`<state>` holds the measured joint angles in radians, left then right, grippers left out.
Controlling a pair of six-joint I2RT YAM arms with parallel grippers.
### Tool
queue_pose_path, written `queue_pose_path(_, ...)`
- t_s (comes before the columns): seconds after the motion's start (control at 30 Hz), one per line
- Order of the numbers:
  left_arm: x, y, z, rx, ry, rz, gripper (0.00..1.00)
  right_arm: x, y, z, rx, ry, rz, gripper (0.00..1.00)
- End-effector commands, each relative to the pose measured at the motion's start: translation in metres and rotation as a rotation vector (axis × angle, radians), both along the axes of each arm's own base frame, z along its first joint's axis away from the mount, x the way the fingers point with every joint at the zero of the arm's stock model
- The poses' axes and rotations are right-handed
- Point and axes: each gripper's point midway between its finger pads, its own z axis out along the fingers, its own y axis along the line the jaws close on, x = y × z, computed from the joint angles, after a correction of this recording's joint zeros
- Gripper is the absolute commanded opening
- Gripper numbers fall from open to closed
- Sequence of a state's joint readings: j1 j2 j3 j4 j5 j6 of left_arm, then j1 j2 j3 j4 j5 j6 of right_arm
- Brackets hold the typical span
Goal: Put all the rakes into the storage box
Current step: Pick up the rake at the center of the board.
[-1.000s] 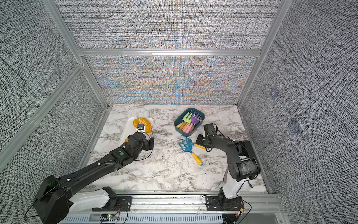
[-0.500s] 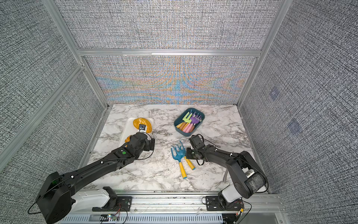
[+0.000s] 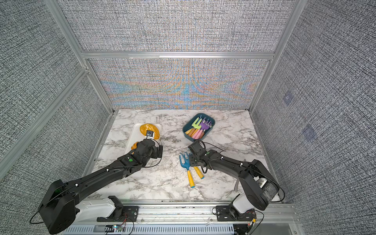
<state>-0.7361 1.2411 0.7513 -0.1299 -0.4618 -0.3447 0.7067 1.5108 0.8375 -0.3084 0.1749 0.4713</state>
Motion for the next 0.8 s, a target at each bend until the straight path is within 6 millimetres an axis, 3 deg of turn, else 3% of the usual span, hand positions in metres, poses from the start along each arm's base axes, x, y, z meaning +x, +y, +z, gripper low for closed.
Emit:
queue_pose_path(0.0,0.002,-0.001,0.007,-0.016,-0.017,0.001,0.99,-0.006,0.0,-0.005,-0.021,0.017,0.04,0.64)
queue_pose_path(0.2,0.002,-0.001,0.008,-0.017,-0.021,0.002,0.99,-0.014,-0.003,-0.029,-0.067,0.081,0.068,0.63)
queue_pose_path(0.33,0.002,-0.001,0.008,-0.018,-0.02,0.001,0.99,-0.016,0.0,-0.038,-0.102,0.109,0.092,0.56)
queue_pose_path(0.53,0.002,0.0,0.008,-0.014,-0.022,0.003,0.99,-0.009,-0.006,-0.038,-0.202,0.097,0.082,0.35)
queue_pose_path(0.7,0.001,0.0,0.009,-0.016,-0.023,0.003,0.99,0.004,-0.003,-0.019,-0.219,0.044,0.076,0.07)
queue_pose_path(0.77,0.002,0.0,0.01,-0.017,-0.026,0.003,0.99,0.008,0.005,-0.005,-0.18,0.018,0.086,0.02)
